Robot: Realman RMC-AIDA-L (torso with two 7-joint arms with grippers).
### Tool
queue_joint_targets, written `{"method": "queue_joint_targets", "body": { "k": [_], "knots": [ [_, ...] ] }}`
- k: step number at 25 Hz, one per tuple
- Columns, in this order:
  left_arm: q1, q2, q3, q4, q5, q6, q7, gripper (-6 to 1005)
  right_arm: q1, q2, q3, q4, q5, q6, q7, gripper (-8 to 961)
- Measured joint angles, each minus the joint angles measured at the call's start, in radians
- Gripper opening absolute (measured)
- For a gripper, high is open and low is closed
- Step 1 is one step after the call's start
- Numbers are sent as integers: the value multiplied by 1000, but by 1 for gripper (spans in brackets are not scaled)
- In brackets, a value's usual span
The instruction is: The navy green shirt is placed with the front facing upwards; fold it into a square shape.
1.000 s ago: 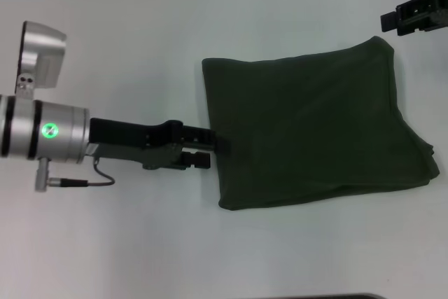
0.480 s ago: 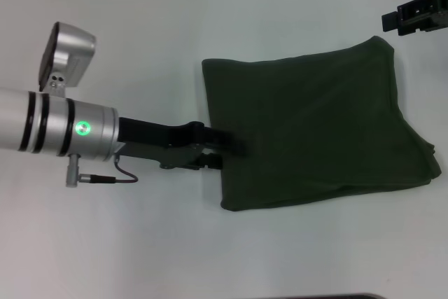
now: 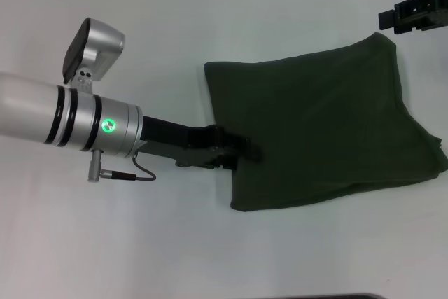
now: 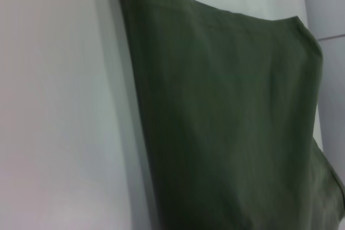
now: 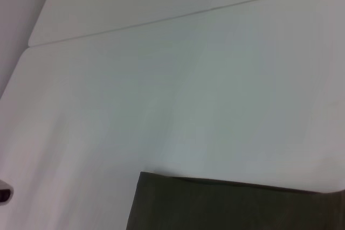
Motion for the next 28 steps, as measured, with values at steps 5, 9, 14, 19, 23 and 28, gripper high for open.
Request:
{"method": "queue_joint_targets", "body": {
  "k": [5,9,14,19,23,28],
  "knots": [
    [-19,-1,22,3,0,6,32,567,-1,2,1,2,1,-1,-4,457],
    [-25,-1,28,-2,-1,4,32,424,-1,2,2,2,1,-2,-4,458],
    [-26,-1,28,-7,1,2,32,219,0,3,3,3,1,-2,-3,457],
    [-8,6,25,2,0,20,35,96,-1,3,4,8,1,0,-3,457],
    [50,22,10,55,-5,53,22,60,-6,3,12,14,1,2,-3,458],
    [125,41,-6,150,-5,97,-9,44,-4,3,12,14,1,4,1,466]
  ]
}}
